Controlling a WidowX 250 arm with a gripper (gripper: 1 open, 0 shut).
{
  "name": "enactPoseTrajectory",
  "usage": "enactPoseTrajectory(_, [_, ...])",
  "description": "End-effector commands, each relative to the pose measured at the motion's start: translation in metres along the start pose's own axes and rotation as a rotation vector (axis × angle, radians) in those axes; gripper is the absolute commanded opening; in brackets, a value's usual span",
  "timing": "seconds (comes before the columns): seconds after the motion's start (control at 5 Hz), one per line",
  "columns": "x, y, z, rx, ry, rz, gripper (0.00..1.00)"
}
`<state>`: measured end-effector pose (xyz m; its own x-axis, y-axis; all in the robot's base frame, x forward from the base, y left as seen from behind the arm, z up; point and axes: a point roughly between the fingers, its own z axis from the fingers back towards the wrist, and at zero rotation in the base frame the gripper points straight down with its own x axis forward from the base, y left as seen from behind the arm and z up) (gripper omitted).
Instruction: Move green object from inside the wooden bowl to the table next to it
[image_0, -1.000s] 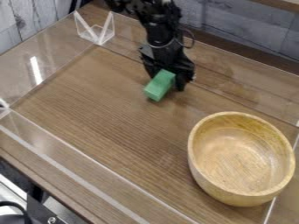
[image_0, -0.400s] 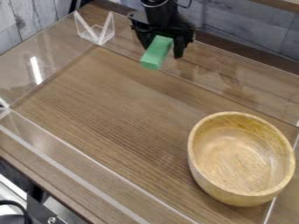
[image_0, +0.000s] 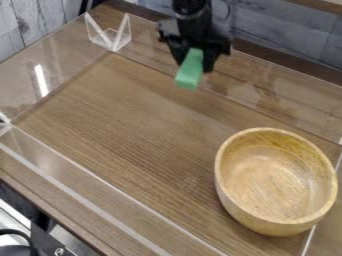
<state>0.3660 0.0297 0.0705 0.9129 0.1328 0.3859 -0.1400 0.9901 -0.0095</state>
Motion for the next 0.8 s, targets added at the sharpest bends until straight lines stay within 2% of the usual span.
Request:
enactPoseTrajectory(0.0, [0.0,-0.006,-0.001,0.015,-0.027,0.002,0.0])
enactPoseTrajectory(0.2, [-0.007,-0.009,-0.004,0.024,-0.003,0.017,1.0])
enactPoseTrajectory(0.4, [-0.003,-0.001,0.001,0.004,0.009,0.003,1.0])
enactPoseTrajectory(0.6, [0.004,0.011,0.013,-0.016,0.002,-0.002,1.0])
